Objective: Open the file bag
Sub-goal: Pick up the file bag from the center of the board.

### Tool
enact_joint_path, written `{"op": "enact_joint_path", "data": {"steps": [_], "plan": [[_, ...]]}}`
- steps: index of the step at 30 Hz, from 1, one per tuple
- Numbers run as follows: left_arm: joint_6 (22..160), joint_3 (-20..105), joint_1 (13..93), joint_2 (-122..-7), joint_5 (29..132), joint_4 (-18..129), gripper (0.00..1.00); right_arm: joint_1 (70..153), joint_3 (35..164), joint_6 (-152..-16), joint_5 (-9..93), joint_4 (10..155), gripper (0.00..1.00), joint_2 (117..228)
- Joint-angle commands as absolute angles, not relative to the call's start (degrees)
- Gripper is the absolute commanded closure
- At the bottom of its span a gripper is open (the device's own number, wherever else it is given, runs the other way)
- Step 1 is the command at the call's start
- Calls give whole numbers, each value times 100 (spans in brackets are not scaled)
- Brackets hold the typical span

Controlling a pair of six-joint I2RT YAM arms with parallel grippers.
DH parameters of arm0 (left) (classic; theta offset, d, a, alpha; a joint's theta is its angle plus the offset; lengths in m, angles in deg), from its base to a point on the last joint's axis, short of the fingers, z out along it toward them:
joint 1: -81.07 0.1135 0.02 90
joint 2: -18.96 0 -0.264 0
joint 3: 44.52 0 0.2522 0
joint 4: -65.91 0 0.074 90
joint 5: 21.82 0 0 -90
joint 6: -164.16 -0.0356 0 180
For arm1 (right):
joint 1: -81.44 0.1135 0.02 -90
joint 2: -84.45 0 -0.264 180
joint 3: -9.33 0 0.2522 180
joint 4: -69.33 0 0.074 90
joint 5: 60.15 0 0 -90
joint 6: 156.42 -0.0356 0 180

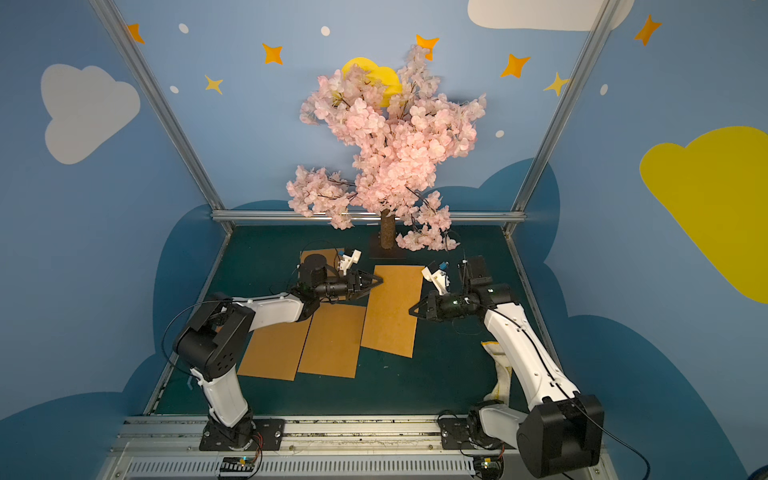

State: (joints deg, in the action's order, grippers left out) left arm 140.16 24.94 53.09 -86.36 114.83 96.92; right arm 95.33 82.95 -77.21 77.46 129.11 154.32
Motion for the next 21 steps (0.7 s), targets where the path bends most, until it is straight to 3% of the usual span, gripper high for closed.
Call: {"op": "enact_joint_path", "data": {"steps": [1,7,11,16,21], "plan": [[14176,2498,5277,-8603,11628,10181,61,9542,8417,-7737,7778,12782,100,15587],[14092,2470,5289,-8506,11599,10097,80,9525,8427,-7749,7792,12631,100,15817],[14126,2478,5295,-8509,11528,10163,97,9527,8435,-7793,7813,12533,90,15855],[14357,2364,5306,-8537,11314,10624,97,9511,8338,-7986,7820,12358,69,15720],[14727,2005,5350,-8488,10814,11451,97,9483,7905,-8411,7896,11889,61,15382]]}}
